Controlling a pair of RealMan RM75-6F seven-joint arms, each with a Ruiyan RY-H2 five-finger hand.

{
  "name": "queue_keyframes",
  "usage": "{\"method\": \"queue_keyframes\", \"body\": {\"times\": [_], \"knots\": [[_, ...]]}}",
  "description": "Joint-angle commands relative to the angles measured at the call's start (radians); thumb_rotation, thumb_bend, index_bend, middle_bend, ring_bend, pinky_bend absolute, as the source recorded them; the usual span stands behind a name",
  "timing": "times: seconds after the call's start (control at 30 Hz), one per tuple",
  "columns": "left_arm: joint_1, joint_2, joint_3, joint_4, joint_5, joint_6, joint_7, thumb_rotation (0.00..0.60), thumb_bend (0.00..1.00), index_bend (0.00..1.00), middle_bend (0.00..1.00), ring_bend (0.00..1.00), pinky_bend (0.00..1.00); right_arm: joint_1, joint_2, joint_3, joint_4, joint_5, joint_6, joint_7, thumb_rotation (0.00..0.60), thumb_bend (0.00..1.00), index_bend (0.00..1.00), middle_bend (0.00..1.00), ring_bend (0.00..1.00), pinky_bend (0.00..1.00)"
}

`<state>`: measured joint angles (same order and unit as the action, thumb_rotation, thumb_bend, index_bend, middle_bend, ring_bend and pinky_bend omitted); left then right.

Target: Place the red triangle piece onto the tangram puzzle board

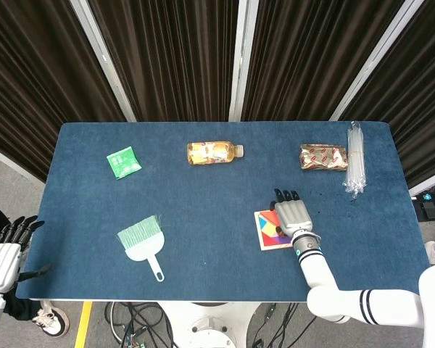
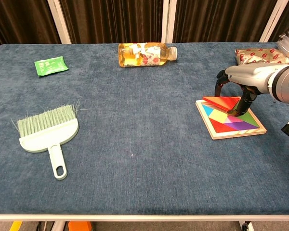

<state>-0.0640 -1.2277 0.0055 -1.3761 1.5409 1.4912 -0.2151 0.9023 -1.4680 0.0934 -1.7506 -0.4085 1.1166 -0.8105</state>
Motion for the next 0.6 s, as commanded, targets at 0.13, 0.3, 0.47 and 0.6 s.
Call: {"method": "queue_keyframes", "body": {"times": [0.13, 0.3, 0.47, 0.6], "knots": [[0.002, -0.001, 0.002, 0.006, 0.002, 0.002, -0.007, 0.6, 0.0, 0.17, 0.1, 0.02, 0.11, 0.0, 0.0, -0.004, -0.001, 0.005, -0.001, -0.003, 0.6, 0.27, 0.46, 0.0, 0.0, 0.0], [0.003, -0.002, 0.002, 0.009, 0.002, 0.003, -0.011, 0.6, 0.0, 0.17, 0.1, 0.02, 0.11, -0.003, 0.004, -0.003, -0.004, -0.007, -0.002, 0.005, 0.6, 0.23, 0.19, 0.0, 0.0, 0.0], [0.003, -0.002, 0.001, 0.009, 0.003, 0.003, -0.013, 0.6, 0.0, 0.17, 0.1, 0.02, 0.11, -0.01, 0.013, -0.003, -0.011, -0.033, -0.001, 0.022, 0.6, 0.17, 0.0, 0.0, 0.0, 0.0], [-0.005, -0.002, -0.006, -0.003, -0.001, -0.006, -0.002, 0.6, 0.0, 0.17, 0.1, 0.02, 0.11, -0.02, 0.018, -0.005, -0.018, -0.057, 0.006, 0.037, 0.6, 0.16, 0.0, 0.0, 0.0, 0.0]]}}
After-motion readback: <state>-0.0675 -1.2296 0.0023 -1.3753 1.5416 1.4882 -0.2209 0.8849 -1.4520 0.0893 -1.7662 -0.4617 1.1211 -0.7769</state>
